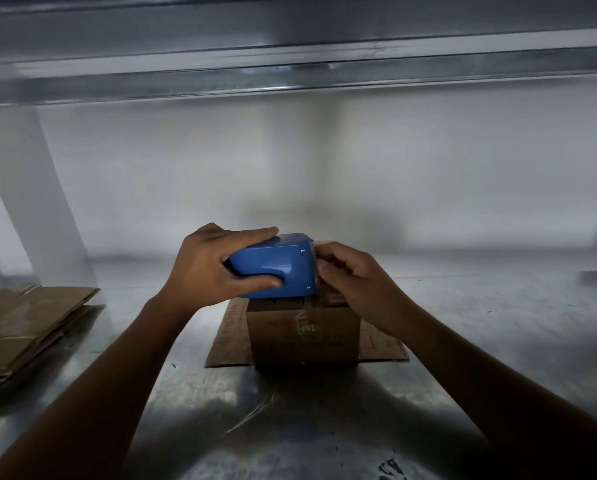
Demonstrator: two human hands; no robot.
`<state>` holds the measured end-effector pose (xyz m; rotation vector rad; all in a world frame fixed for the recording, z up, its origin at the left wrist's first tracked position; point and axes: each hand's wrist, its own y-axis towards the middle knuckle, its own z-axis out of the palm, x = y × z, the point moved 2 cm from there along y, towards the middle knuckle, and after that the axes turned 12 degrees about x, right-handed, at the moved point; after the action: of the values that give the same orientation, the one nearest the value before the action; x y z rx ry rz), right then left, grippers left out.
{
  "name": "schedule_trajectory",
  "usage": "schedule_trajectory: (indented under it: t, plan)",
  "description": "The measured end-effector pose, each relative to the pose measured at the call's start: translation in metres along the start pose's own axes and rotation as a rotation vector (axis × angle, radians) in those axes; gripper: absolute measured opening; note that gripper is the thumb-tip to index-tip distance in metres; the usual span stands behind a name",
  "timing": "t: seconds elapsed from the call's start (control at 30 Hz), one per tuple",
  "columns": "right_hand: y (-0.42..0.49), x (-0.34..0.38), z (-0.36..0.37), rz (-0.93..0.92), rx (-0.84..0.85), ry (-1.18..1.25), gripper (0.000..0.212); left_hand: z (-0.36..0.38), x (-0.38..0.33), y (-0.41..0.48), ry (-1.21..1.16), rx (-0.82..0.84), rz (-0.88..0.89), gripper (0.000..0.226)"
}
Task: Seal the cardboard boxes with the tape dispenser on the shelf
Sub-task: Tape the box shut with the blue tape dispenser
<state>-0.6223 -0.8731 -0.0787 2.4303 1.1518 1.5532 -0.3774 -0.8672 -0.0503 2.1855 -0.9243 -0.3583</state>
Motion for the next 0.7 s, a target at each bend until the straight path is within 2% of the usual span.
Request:
schedule_trajectory:
  t: [0.37, 0.6, 0.7]
  plan:
    - [-0.0008, -0.0018, -0.0013, -0.017, -0.104, 0.112, 0.024, -0.0008, -0.0055, -0.0034, -0.031, -0.028, 0.036, 0.070]
    - [-0.0018, 0.0019, -0.0082, 0.039, -0.046, 0.259, 0.039, -0.0013, -0.0082, -0.0023, -0.038, -0.014, 0.074, 0.070]
    - [-0.0014, 0.0010, -0.0091, 0.070, -0.008, 0.226, 0.037, -0.0010, -0.0090, -0.0026, -0.045, -0.013, 0.071, 0.070]
